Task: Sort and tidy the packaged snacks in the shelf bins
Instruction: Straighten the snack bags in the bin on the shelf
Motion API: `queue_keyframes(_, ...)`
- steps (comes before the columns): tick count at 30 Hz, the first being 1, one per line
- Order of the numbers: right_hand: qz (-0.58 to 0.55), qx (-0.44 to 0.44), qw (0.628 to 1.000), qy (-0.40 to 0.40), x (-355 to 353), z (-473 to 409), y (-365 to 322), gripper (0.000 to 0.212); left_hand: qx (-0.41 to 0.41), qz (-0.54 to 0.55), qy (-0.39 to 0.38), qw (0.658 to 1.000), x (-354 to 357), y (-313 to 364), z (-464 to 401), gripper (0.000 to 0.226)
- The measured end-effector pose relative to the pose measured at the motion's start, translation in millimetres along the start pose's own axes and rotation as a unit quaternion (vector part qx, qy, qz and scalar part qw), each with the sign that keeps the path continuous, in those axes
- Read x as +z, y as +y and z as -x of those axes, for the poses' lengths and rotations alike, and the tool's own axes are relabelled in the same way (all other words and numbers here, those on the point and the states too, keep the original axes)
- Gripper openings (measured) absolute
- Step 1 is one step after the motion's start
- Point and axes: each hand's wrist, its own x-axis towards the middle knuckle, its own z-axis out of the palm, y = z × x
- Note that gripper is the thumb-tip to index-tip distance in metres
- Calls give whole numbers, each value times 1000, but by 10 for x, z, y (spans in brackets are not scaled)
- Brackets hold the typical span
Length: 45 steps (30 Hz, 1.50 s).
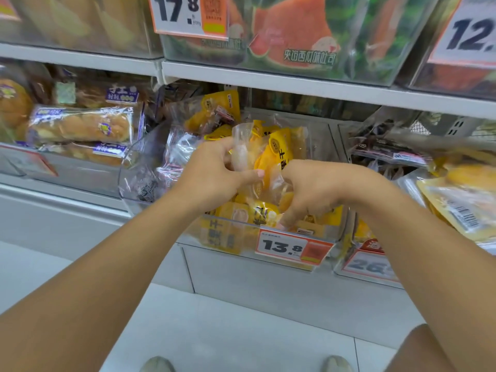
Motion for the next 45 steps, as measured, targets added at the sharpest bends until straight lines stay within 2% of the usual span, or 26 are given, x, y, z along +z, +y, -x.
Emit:
queue_keyframes(3, 3, -5, 1000, 0, 46, -61, 13, 42, 26, -92, 43, 994, 104, 1, -59, 43)
queue_keyframes(10, -56, -88, 991, 87, 116, -20, 101, 24, 163, -110, 127, 972, -23, -92, 33, 21)
queue_keyframes(12, -66, -120, 981, 137, 43, 82, 143, 27, 183, -92, 161, 965, -124, -96, 76, 12)
queue_keyframes(15, -115, -150, 957, 222, -91, 293, 208, 30, 206, -57, 219, 952, -263, -103, 134, 11)
queue_keyframes(19, -214, -141, 899, 356, -102, 480, 326, 26, 260, -95, 265, 924, -348, -150, 193, 15)
queue_keyframes(22, -263, -135, 852, 432, -55, 585, 369, 19, 240, -97, 284, 923, -273, -82, 228, 11)
queue_keyframes(27, -115, -198, 826, 515, -69, 775, 476, 10, 235, -78, 299, 922, -44, 118, 187, 20)
queue_keyframes(31, -43, -163, 797, 580, -68, 1068, 797, 20, 272, -59, 312, 908, 252, 346, 159, 16)
queue_keyframes(34, 23, -143, 789, 597, -58, 1380, 1053, 8, 306, -43, 310, 899, 575, 520, 120, 14)
queue_keyframes(35, 53, -143, 779, 608, -52, 1483, 1138, 14, 320, -37, 305, 896, 690, 572, 100, 17)
queue_keyframes(37, 95, -149, 759, 627, -40, 1667, 1270, 41, 346, -17, 293, 891, 911, 682, 51, 23)
queue_keyframes(40, 157, -144, 740, 638, 36, 1834, 1537, 41, 404, -20, 290, 867, 1186, 849, -13, 29)
queue_keyframes(43, 155, -171, 756, 612, 133, 1875, 1795, 30, 473, -42, 244, 846, 1391, 884, -60, 25)
queue_keyframes(45, 152, -168, 795, 562, 175, 1855, 1956, 23, 493, -61, 162, 852, 1519, 838, -27, 21)
